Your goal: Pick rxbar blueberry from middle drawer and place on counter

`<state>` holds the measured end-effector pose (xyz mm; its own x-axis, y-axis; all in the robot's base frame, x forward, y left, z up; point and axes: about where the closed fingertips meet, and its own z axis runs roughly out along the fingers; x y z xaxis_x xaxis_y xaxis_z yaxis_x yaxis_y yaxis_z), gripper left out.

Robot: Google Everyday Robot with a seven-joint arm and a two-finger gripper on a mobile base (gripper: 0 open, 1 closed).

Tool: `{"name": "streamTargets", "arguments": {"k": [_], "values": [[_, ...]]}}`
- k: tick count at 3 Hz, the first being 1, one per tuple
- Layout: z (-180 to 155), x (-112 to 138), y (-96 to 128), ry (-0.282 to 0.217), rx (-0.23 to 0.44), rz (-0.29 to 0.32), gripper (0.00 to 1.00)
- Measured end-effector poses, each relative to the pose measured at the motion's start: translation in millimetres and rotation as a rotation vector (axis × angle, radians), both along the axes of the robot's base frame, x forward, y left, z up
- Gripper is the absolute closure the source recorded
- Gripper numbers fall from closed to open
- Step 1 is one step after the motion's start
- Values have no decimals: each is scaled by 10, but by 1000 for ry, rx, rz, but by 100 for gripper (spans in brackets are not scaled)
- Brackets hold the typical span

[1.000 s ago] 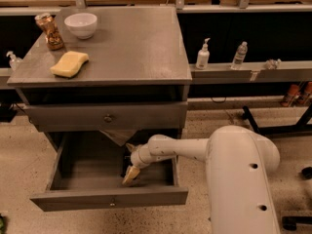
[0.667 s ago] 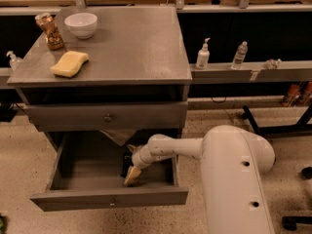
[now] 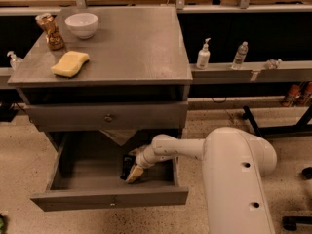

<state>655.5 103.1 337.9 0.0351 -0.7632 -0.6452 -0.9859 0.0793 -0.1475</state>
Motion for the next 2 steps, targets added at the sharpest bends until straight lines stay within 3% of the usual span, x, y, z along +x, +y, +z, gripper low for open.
{"name": "streamTargets", "arguments": {"k": [2], "values": [[36,14,-79,0,12,-16,83]]}}
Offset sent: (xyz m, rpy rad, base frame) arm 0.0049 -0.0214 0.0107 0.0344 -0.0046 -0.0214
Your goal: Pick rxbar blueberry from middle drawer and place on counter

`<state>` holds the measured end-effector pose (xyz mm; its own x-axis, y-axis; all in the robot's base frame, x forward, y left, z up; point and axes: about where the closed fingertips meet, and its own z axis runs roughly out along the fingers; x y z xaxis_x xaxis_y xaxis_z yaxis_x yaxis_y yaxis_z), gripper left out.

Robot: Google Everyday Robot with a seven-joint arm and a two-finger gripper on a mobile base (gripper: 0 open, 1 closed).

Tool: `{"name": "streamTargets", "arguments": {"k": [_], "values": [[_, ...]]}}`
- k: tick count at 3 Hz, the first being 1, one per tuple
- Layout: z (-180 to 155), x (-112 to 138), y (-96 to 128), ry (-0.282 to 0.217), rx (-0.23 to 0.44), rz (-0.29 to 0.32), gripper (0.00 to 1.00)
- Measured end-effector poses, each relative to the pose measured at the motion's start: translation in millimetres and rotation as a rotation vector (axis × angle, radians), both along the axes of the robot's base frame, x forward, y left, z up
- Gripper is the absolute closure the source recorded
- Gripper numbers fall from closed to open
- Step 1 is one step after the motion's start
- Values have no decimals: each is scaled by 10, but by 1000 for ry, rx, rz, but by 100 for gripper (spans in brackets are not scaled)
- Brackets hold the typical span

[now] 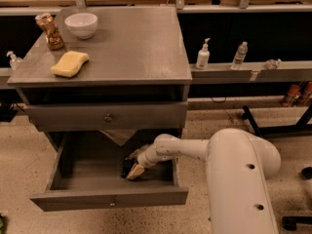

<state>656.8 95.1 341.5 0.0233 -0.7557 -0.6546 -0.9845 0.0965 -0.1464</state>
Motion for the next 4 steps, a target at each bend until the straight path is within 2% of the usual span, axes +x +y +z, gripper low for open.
{"name": "streamTargets", "arguments": {"k": [1,2,3,4], "values": [[0,0,0,0,0,0,100],[187,-61,57,-3,74,49,100],[1063,-153,-7,-50,343,145,100],[1675,-464,46,-71,443,299,100]]}}
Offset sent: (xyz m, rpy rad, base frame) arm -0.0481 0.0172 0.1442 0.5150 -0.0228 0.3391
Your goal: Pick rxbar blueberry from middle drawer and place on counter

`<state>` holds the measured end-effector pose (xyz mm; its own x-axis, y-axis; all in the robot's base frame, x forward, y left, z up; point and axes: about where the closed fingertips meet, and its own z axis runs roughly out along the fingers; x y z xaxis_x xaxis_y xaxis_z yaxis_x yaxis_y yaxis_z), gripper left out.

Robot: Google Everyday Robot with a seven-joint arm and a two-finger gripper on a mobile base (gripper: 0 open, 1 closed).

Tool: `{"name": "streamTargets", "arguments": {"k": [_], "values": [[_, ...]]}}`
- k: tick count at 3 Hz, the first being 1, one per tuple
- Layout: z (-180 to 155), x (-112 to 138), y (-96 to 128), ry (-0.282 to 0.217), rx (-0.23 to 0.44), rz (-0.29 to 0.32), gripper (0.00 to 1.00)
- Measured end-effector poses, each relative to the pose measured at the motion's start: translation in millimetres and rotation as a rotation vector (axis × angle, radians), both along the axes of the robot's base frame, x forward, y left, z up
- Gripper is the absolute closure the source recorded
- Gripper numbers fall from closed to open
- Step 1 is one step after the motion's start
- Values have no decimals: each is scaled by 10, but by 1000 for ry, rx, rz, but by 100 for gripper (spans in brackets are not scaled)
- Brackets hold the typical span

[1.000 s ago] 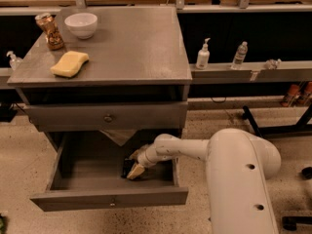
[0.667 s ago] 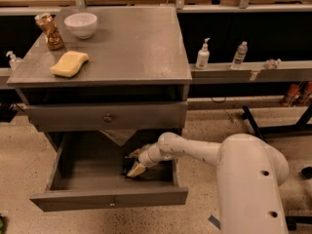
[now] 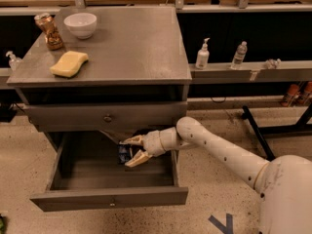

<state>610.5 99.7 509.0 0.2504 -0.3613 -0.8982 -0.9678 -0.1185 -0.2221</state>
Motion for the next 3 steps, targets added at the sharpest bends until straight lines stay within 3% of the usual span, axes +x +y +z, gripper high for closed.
{"name": "streamTargets", "arguments": {"k": [1,2,3], "values": [[464,-307,-159,-20,24,72,100],[898,-543,-343,-64,8,80,100],[1425,-609,-615,-125,-33,-1,100]]}}
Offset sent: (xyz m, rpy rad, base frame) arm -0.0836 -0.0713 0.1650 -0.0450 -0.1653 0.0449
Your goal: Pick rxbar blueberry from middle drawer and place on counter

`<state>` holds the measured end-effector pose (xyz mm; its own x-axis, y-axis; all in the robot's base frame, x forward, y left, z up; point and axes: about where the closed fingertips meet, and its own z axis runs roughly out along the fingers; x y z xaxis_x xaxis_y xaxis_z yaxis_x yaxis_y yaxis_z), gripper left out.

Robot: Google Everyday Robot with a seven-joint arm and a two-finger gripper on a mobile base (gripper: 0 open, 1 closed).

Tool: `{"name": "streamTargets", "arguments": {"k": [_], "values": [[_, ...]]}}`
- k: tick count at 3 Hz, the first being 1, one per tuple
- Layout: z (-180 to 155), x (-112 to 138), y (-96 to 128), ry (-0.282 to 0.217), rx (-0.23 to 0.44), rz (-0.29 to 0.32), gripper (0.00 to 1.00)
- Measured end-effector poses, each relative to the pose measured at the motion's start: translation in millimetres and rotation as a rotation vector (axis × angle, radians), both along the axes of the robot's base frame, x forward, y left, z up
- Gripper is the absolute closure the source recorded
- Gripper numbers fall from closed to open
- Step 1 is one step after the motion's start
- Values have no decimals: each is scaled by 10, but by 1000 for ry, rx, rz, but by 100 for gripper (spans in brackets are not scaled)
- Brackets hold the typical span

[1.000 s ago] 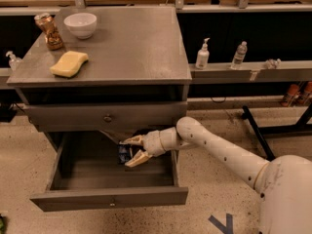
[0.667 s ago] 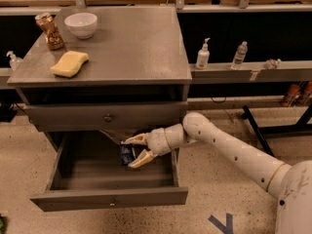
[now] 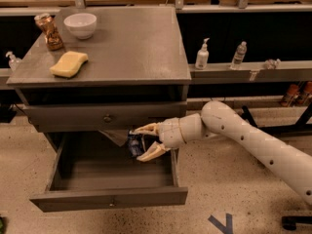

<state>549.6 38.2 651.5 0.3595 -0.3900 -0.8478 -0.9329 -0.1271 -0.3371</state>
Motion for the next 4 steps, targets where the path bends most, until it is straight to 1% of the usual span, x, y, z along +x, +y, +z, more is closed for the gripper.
{"name": "streamTargets", "arguments": {"k": [1,2,3,4], "values": [[920,93,-302,-51,-57,-94,100],[1749,365,-432,-54,-135,-164,100],[2153,619,-401,-37,-175,-208,100],[2362,1076,-260,-8,-198,-294,100]]}}
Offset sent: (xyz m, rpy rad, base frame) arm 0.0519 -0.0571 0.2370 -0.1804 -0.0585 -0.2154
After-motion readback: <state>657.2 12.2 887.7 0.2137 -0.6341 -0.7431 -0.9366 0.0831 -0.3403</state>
